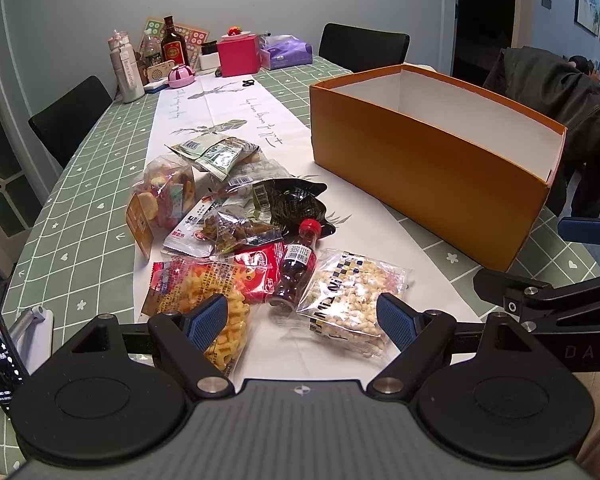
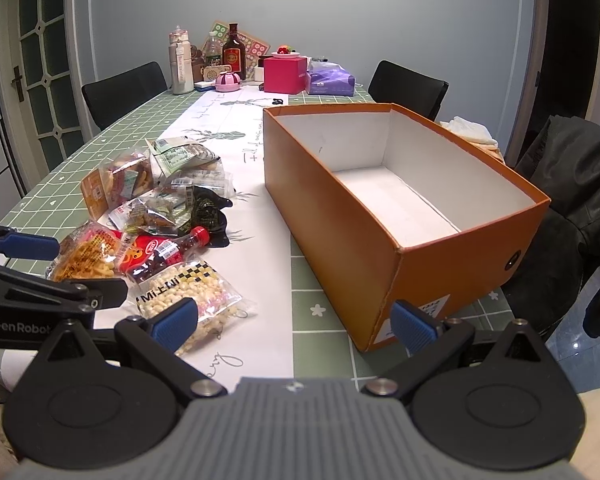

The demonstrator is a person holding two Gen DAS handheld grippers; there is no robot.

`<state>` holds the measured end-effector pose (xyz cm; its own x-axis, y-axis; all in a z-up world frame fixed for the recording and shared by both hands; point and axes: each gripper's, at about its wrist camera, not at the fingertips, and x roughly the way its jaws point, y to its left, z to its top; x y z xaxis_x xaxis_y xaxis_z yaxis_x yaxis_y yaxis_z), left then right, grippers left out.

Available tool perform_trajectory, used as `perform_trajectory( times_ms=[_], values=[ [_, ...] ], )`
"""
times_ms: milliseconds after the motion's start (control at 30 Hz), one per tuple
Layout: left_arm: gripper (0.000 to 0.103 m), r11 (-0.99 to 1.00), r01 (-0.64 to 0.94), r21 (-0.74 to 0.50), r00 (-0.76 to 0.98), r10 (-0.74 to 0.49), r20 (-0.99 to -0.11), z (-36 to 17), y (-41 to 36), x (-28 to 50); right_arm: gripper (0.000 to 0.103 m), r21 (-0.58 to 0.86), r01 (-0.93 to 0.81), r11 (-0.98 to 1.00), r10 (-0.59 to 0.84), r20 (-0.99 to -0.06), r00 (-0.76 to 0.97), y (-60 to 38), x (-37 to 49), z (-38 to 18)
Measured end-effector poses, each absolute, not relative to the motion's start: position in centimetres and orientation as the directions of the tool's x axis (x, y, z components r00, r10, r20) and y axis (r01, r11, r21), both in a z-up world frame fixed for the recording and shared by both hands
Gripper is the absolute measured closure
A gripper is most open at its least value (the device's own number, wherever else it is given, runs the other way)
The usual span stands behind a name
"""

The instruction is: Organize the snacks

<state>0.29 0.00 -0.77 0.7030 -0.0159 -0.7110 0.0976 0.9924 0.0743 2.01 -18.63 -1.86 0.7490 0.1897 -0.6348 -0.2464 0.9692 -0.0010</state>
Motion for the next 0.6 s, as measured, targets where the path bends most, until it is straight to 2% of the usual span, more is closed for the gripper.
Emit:
perform_trajectory(
  times_ms=[600],
  values=[
    [0.004,0.994,0.091,0.064,0.705,-0.019,-0.709,-0.74,0.01,0.39,0.003,-0.017,-0.257,0.966,0.188,-0.638,0.747,-18.55,2.22,-1.77]
  ],
)
